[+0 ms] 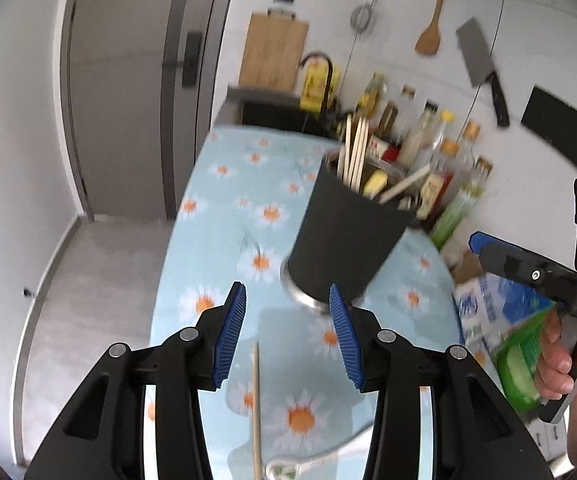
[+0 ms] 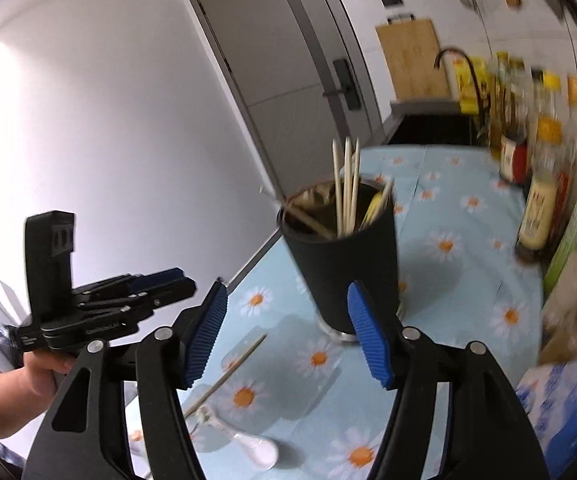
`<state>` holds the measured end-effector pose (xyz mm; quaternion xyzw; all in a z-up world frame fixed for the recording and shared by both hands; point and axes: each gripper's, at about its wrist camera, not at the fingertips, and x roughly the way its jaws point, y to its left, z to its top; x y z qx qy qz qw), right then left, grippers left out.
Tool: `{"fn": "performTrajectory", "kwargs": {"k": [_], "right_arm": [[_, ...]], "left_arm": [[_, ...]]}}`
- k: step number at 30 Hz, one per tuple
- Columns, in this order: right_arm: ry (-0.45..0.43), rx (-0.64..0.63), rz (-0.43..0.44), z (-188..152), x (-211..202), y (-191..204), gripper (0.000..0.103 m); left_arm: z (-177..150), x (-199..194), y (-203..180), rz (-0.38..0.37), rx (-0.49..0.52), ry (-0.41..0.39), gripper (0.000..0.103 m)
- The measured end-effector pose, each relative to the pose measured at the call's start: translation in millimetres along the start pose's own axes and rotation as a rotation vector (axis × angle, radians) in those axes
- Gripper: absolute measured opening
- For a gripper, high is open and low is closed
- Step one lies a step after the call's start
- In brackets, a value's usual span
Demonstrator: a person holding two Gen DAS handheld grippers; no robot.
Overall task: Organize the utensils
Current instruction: 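Move the left gripper back to the last chopstick while the right gripper approaches the white spoon, then close the left gripper on the chopstick while the right gripper grasps the white spoon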
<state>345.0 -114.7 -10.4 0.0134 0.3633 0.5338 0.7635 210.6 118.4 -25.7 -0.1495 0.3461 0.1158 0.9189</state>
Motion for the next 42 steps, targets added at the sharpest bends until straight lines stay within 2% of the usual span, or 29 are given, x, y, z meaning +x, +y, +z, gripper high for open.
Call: {"fn": "performTrajectory", "kwargs": {"k": [5,12,16,18,23,26,28,31,33,37,42], "right_arm": [[0.051,0.138,0.019,-38.5,7.9,-13.6,0.063],[0.077,0.367,-0.022,-92.6,5.8,-33.3,0.063],[0.116,0.454,0.003,-118.5,10.9,-35.1,0.059],[0.155,0.49,0.016,-129.7,17.0,-34.8,0.056],[0.206,0.51,0.034,-153.1,25.7,-26.0,0.053],[0.212,0.52,0.036,-159.8,26.8,-20.8,0.049],[0.213,0.555,0.031,-164.8,28.4,-21.0,0.048],[0.222,0.593,0.022,-167.4,34.2,-19.6,0.041],[0.219,0.597,0.012,-165.6,37.1,-16.9,0.035],[0.214,0.634,0.007,-164.6,40.8,-18.4,0.029],[0.227,0.669,-0.01,-166.4,44.1,-20.4,0.011]], "left_arm": [[-21.5,18.1,2.4,0.027,0.032,0.129,0.042],[-43.9,56.8,14.4,0.09,0.01,0.321,0.042],[-50.2,75.2,16.3,0.092,0.008,0.409,0.042],[-52.5,85.4,17.7,0.062,-0.01,0.472,0.041],[-49.8,96.5,13.3,0.054,0.009,0.539,0.04],[-52.6,107.4,7.8,0.082,0.047,0.605,0.04],[-53.3,110.3,4.4,0.1,0.06,0.629,0.036],[-51.1,113.7,0.8,0.13,0.066,0.66,0.031],[-49.7,115.8,-1.1,0.154,0.09,0.679,0.022],[-43.4,121.4,1.8,0.179,0.085,0.701,0.005],[-42.1,120.6,4.5,0.168,0.078,0.701,0.004]]}}
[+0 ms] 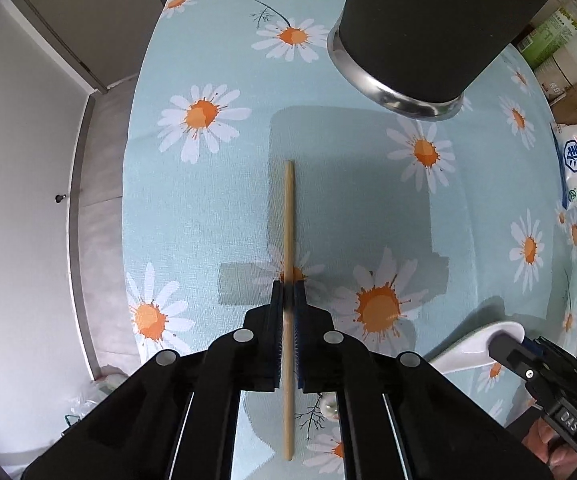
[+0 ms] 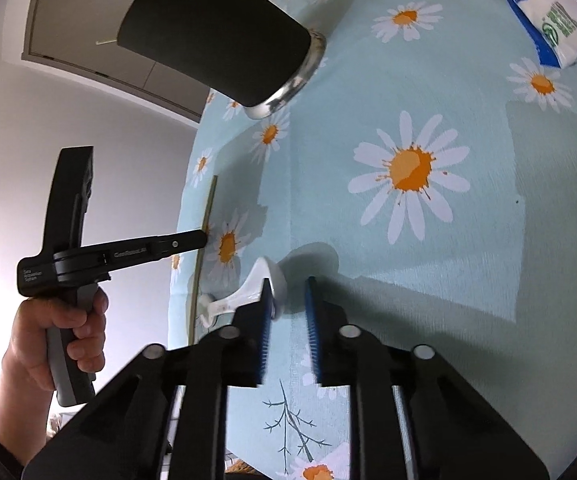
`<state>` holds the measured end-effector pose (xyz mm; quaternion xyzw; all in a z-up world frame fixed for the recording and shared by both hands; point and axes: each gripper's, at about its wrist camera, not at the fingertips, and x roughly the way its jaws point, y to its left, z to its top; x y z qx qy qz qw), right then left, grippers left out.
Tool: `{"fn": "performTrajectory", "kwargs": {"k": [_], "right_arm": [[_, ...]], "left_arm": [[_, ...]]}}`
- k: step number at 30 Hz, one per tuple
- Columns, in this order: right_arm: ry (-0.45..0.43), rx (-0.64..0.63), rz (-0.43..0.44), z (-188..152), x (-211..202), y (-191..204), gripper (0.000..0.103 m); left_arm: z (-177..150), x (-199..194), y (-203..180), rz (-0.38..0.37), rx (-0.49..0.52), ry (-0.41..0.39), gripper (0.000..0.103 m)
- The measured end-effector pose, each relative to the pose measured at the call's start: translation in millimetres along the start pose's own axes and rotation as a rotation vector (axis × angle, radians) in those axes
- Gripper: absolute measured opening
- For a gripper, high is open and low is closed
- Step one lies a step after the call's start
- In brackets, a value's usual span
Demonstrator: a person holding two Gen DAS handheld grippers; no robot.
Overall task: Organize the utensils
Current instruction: 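Close the left gripper on the chopstick while the right gripper grasps the white spoon, then carry the chopstick and white spoon over the black holder with both grippers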
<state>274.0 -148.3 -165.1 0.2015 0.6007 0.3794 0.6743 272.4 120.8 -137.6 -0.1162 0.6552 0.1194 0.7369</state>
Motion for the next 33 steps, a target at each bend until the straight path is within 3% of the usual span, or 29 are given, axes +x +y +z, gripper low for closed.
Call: {"fn": "performTrajectory", "kwargs": {"k": [6,12,22,33], "right_arm": [[-0.017,-0.022,-0.043,4.1,-8.4,7.2,0.007],[-0.057,-0.172,-0.165,9.9,-34.6,45.4,0.007],[-0.122,-0.379,-0.374,15.3,-68.0,109.4,0.007],[-0.173,-0.521,-0.531,37.2,-82.0,163.0,0.007]], "left_arm": [[-3.6,0.0,19.6,-0.107,-0.006,-0.027,0.003],[-14.1,-16.3,28.5,-0.21,0.048,-0.107,0.003],[-30.4,-60.0,50.5,-0.391,0.103,-0.29,0.003],[-39.5,-117.4,75.7,-0.507,0.13,-0.525,0.003]]}}
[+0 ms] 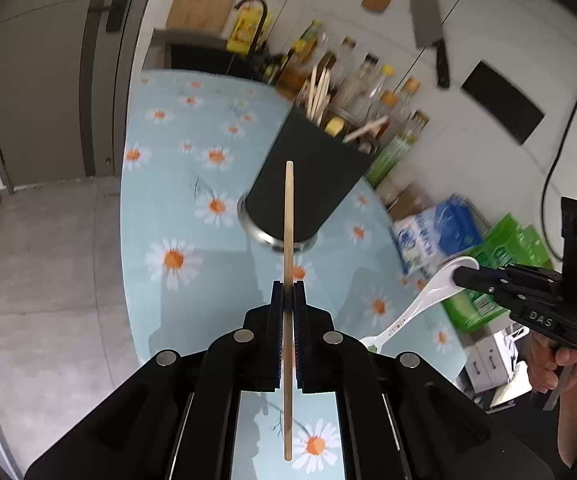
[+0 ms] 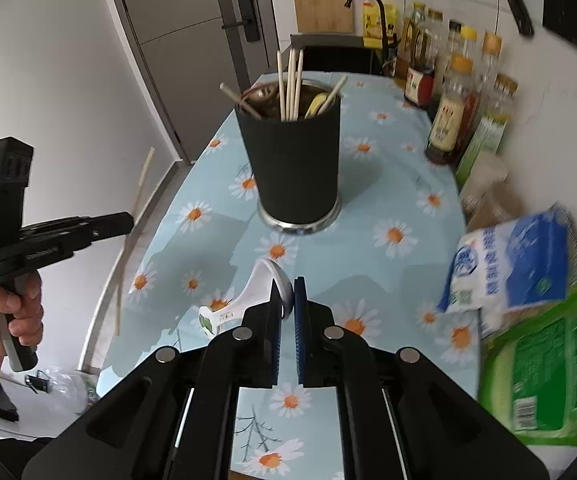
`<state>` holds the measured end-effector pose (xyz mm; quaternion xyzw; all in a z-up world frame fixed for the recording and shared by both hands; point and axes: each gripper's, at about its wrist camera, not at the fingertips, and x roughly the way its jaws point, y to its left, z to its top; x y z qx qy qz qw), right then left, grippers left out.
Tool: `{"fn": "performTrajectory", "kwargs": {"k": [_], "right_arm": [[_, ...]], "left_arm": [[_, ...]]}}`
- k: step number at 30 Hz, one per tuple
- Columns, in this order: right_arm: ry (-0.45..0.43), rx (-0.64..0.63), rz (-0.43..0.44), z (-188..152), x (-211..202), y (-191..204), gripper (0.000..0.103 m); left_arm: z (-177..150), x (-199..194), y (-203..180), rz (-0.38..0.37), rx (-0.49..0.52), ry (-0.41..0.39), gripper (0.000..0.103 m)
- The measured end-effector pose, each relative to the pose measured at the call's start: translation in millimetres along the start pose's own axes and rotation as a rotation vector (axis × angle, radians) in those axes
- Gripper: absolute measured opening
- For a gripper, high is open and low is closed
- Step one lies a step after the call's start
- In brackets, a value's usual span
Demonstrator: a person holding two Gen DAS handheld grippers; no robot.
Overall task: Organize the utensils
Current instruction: 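Carry the chopstick and white spoon over the black holder with both grippers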
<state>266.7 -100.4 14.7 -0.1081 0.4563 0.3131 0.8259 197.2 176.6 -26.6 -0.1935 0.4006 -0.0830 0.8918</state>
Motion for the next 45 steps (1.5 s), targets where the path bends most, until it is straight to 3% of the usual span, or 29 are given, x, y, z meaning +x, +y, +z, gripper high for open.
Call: {"fn": "performTrajectory", "kwargs": {"k": [6,11,20,30,37,45], "right_arm": [[-0.052,-0.086,-0.061,23.9,-19.1,8.5,0.007],[-0.086,-0.142,-0.077,46.2,-29.2,8.4,0.007],[-0.109,-0.282,-0.08,88.9,-37.4,4.5,0.007],[-0.133,-0.339,-0.03,136.8,-37.3,-20.1,0.007],[-0.14,-0.379,-0.003,166.3,-31.0,-26.7,0.007],[-0.128,-0.355,-0.005,189.0,-16.1,-33.4,0.007]], "left_arm": [[17.5,-11.2,-12.8,-0.046,0.058,-0.071,0.003],[36.8,-28.4,-32.8,-0.061,0.111,-0.187,0.003],[74.4,-27.5,-58.4,-0.039,0.136,-0.345,0.003],[110.9,-23.9,-88.2,0.011,0.136,-0.556,0.003],[127.0,-16.6,-101.3,0.049,0.145,-0.633,0.003],[138.0,3.8,-102.2,0.083,0.16,-0.665,0.003]]}}
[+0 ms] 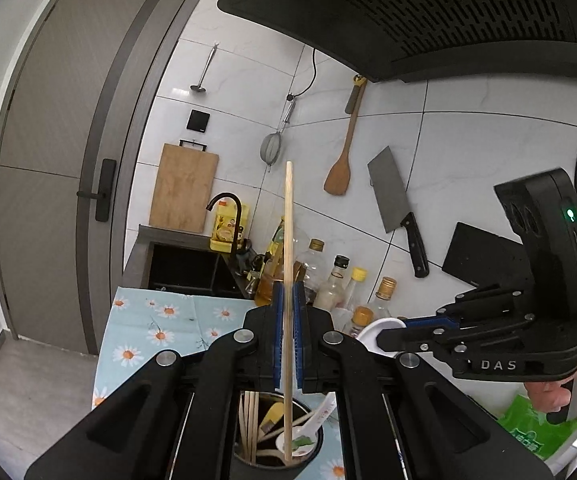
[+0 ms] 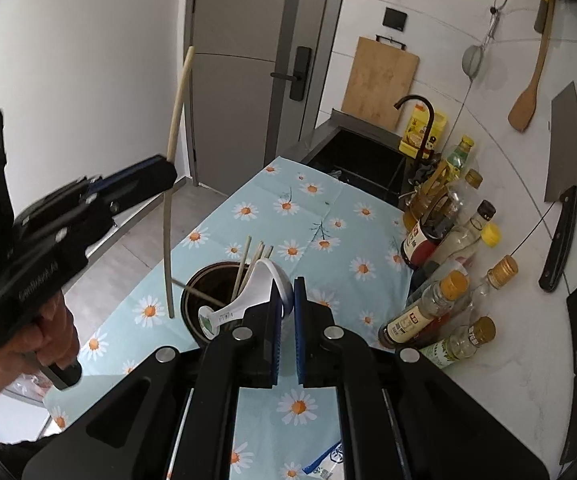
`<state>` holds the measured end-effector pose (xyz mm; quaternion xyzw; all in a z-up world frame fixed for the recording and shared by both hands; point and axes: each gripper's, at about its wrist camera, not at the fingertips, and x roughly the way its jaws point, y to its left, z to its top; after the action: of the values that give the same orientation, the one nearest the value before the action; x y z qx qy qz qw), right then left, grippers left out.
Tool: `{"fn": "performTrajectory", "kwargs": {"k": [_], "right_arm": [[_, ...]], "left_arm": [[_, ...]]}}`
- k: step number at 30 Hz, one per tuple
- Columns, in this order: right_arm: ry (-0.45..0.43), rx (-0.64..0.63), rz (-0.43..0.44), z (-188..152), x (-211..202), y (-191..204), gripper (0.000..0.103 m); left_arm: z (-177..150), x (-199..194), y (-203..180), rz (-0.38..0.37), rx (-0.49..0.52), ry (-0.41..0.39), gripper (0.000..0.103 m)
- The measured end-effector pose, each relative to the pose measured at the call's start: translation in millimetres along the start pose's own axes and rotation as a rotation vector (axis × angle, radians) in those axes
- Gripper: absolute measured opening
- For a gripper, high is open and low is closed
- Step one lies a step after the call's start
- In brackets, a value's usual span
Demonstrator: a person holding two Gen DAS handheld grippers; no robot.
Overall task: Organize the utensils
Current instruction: 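Carry the chopstick and white spoon over the black holder with both grippers, then lower both items into the holder and open both grippers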
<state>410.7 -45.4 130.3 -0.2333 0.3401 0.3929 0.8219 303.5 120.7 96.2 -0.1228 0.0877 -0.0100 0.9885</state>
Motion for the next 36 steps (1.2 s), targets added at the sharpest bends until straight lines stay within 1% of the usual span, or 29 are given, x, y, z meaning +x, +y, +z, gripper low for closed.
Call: {"fn": "performTrajectory", "kwargs": {"k": [2,7,13,16,22,25,26,27,28,29,30,36], "right_arm": [[0.018,0.008,-0.002,3.6,9.8,-0.8,0.007],[0.059,0.01,0.001,6.0,28.6,-0.4,0.007],[0.092,0.011,0.007,5.3,45.3,2.6,0.007],[0.092,0.003,0.015,4.0,52.3,5.6,0.007],[0.113,-0.002,0.024,3.0,67.9,9.5,0.007],[0.118,0.008,0.044,4.4,71.7,8.9,0.007],[0.118,0.014,0.057,4.7,72.1,8.7,0.011],[0.115,0.019,0.061,4.5,71.7,8.9,0.018],[0.111,0.025,0.057,4.4,71.0,8.5,0.023],[0.109,0.028,0.056,4.2,70.0,8.6,0.025],[0.105,0.033,0.066,4.1,68.6,8.2,0.025],[0.074,0.087,0.073,2.0,55.3,0.4,0.025]], "left_arm": [[-2.7,4.2,-0.3,0.011,0.02,-0.014,0.003],[-12.6,16.5,3.0,0.006,0.038,-0.015,0.003],[-28.0,32.6,7.0,0.023,0.058,0.025,0.004],[-34.7,37.5,12.7,0.021,0.045,0.051,0.004],[-49.3,42.5,26.2,0.029,0.01,0.077,0.004],[-53.5,44.8,27.9,0.03,0.003,0.087,0.004],[-55.0,45.9,28.2,0.025,-0.001,0.091,0.004],[-56.4,47.3,27.9,0.022,-0.001,0.099,0.004],[-57.4,48.4,27.2,0.027,-0.001,0.105,0.004],[-58.8,48.8,27.2,0.024,-0.006,0.117,0.004],[-59.9,49.0,27.2,0.015,-0.014,0.125,0.004],[-62.3,44.1,24.6,0.021,-0.009,0.141,0.004]]}}
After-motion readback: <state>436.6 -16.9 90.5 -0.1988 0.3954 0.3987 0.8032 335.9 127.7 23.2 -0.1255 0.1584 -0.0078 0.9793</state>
